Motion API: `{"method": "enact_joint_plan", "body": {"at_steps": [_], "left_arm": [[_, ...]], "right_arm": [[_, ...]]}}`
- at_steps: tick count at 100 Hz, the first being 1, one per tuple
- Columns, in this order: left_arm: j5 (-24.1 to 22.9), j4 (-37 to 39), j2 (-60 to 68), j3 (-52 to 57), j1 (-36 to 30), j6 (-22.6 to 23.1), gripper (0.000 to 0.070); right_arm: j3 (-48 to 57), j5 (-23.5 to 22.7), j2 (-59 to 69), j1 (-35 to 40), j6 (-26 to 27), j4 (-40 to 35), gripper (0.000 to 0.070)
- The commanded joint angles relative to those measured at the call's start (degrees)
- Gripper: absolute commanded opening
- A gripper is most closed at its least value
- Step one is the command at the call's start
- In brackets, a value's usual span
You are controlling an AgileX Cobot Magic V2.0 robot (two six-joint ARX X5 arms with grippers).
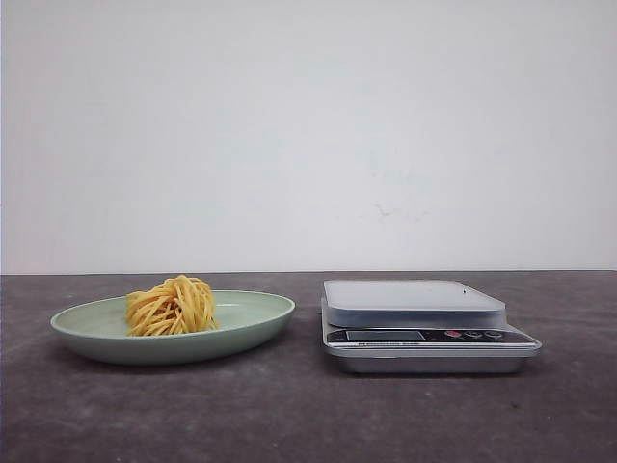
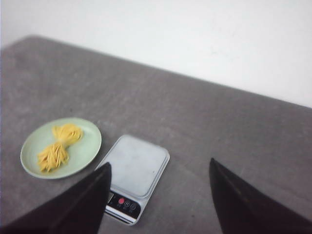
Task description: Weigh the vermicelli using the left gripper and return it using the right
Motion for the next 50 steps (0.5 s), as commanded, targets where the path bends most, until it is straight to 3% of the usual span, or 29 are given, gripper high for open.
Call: {"method": "enact_joint_plan", "body": {"at_steps": [1,27,50], "left_arm": [[-0.31,0.57,0.17,0.7,-0.39,0.57,0.0297],[-0.33,0.63,0.17,0.7,-0.39,0.55,0.0297],[-0.33,3.15,0.17,0.57,-0.37,0.37,0.0297]], "right_arm": [[-0.92,0.9,-2.86,0.31,1.16,-0.04,0.0398],[-15.85,-0.79,-17.86,-2.43,3.43,1.51,0.0402],[-30.75,-11.61,-27.19,-9.57,6.29,13.29,0.0402]]}}
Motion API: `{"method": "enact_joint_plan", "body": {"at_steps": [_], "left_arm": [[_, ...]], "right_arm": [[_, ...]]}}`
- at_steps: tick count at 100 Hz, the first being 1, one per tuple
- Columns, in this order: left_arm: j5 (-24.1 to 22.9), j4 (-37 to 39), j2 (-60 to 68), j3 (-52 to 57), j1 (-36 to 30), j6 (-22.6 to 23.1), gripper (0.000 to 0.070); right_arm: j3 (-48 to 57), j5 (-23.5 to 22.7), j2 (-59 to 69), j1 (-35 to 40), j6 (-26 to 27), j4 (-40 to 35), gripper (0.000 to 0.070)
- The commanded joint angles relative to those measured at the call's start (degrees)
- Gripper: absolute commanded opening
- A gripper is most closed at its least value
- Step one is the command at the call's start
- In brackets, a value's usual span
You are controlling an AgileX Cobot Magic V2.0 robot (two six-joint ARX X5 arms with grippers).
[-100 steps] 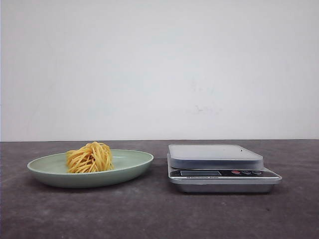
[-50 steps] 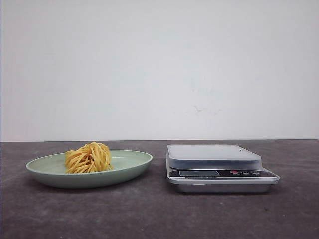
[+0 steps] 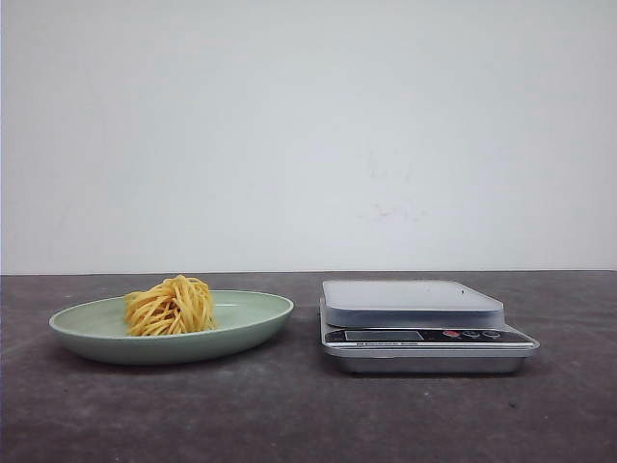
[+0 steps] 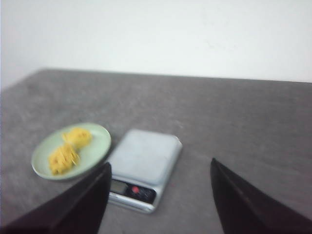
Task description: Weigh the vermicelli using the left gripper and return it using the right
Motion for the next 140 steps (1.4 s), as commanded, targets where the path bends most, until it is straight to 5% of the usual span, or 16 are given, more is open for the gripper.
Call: {"method": "enact_joint_plan", "body": {"at_steps": [1,19,30,31,92,98,118,140], "left_arm": [[-0.33,2.08,0.17,0.57,-0.39,0.37,0.0297],[-0.35,2.95,0.17,0.57,-0.39,0.61,0.0297],[-0.35,2.34,0.17,0.57,-0.37,1.03,0.0296],[-0.33,1.88,0.17,0.57,-0.39,2.25,0.0012],[-0.31,1.92,0.15,0.61,-0.39,2.25,0.0012],[-1.75,2.25,-0.13,0.59,0.24,4.96,0.0012],[-2.14,14.86,-0.39,-3.82,13.4,10.25,0.0012],[13.46,35.19,-3.91,-19.06,31.65,19.3,0.0012]], "right_arm": [[-2.64,-2.64,-0.68,-1.27,2.27,3.98,0.0402],[-9.94,-10.95,-0.61,-4.81,5.25,12.74,0.04],[-12.5,-12.22,-0.59,-5.38,7.17,15.23,0.04],[-12.92,-12.52,-0.61,-5.38,9.03,15.17,0.0007],[-12.92,-12.11,-0.61,-5.38,9.03,15.32,0.0007],[-12.92,-12.11,-0.61,-5.38,9.03,15.32,0.0007],[-12.92,-12.11,-0.61,-5.38,9.03,15.32,0.0007],[-12.92,-12.11,-0.61,-5.38,9.03,15.32,0.0007]]}}
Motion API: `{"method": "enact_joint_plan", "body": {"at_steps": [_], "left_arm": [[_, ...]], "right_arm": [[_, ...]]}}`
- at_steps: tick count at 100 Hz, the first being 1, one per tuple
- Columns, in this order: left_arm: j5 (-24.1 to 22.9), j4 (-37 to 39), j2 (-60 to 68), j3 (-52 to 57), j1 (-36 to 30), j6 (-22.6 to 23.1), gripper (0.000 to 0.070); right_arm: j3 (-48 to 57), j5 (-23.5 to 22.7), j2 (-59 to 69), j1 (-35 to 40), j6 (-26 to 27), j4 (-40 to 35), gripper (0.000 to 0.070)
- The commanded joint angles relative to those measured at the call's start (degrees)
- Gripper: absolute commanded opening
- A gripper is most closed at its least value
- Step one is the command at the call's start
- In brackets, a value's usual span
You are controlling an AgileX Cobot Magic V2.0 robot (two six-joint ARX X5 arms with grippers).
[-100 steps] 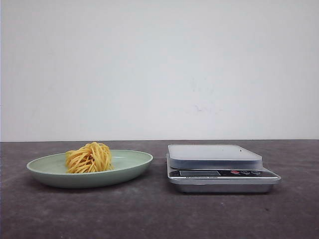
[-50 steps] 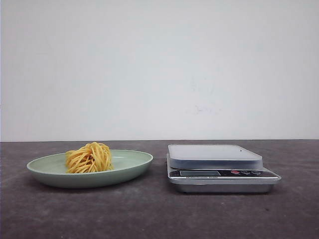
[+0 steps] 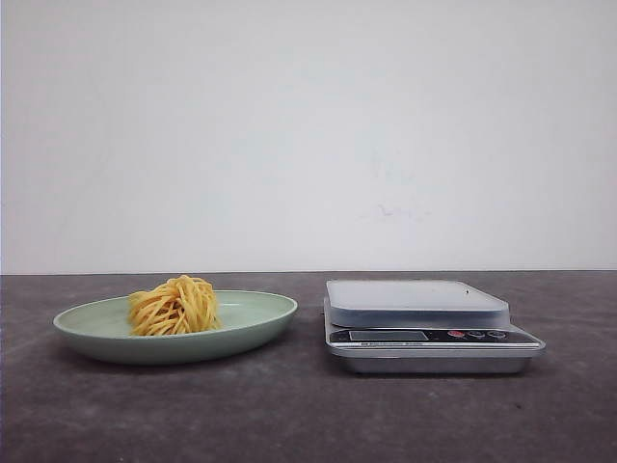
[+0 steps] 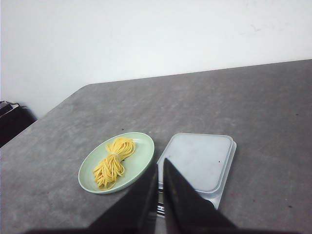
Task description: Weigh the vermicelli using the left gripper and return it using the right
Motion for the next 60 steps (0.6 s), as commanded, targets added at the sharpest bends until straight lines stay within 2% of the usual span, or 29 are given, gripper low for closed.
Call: {"method": "enact_joint_plan", "body": {"at_steps": [1,15,32,54,60], "left_arm": [[3.93,5.38,-1.36,-4.22,3.48,4.72,0.0012],[4.63,12.41,-4.81,-14.32,7.26,5.77,0.0012],[4.94,19.21,-5.4,-22.86,7.72,6.82,0.0012],[5.16,24.94,-5.4,-30.03,7.69,6.8,0.0012],[5.33,23.04,-5.4,-30.12,7.72,6.8,0.0012]], "right_arm": [[0.48,0.02,0.07,0.26,0.55,0.66,0.0007],[0.48,0.04,0.07,0.26,0.55,0.66,0.0007],[0.48,0.0,0.04,0.26,0.55,0.68,0.0007],[0.48,0.02,0.04,0.26,0.55,1.46,0.0007],[0.5,0.02,0.04,0.26,0.55,1.77,0.0007]]}}
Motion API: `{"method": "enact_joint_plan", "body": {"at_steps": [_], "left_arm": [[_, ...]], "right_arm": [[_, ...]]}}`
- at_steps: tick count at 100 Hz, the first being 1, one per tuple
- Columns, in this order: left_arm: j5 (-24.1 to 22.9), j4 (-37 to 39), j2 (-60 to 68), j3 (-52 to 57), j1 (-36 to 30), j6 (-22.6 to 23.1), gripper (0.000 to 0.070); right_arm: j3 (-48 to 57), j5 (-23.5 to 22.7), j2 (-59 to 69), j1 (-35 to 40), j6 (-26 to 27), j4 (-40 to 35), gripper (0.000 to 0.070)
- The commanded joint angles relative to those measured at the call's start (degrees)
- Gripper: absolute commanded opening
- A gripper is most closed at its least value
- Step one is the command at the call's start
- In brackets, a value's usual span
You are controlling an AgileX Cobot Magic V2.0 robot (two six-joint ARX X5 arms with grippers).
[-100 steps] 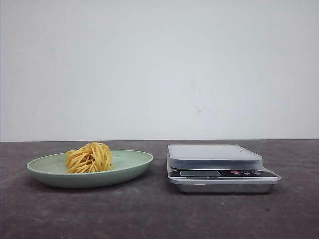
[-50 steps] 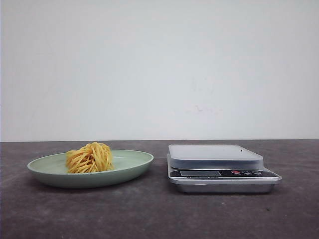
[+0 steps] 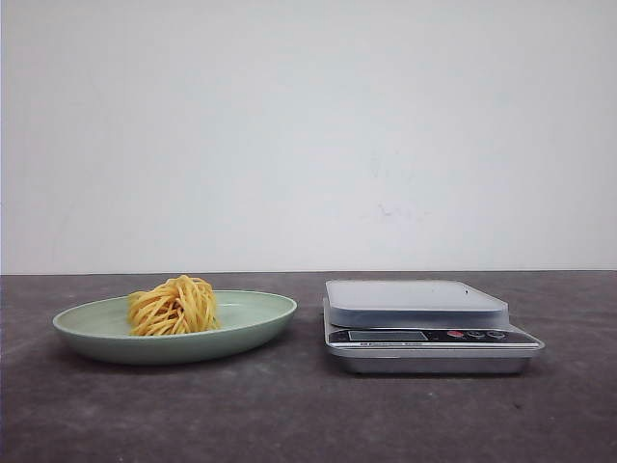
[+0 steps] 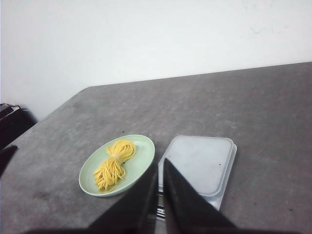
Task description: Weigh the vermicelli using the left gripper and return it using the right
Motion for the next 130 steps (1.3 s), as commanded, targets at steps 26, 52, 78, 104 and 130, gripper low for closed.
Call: {"method": "enact_joint_plan", "body": {"at_steps": [26,52,78,104,130], "left_arm": [[2.71,-6.97,-0.15,-1.05,-0.02,0.55,0.0012],[3.52,-7.96,-0.11,-1.01,-0.09,0.55,0.0012],[3.5,-7.98,-0.11,-1.01,-0.09,0.55,0.0012],[3.52,-7.98,-0.11,-1.01,-0.09,0.52,0.0012],[3.52,-7.98,-0.11,-1.01,-0.09,0.55,0.0012]], "right_arm": [[0.5,0.02,0.04,0.26,0.55,1.57,0.0007],[0.5,0.02,0.04,0.26,0.55,1.7,0.0007],[0.5,0.02,0.04,0.26,0.55,1.7,0.0007],[0.5,0.02,0.04,0.26,0.55,1.7,0.0007],[0.46,3.45,0.04,-0.31,-7.1,2.6,0.0007]]}}
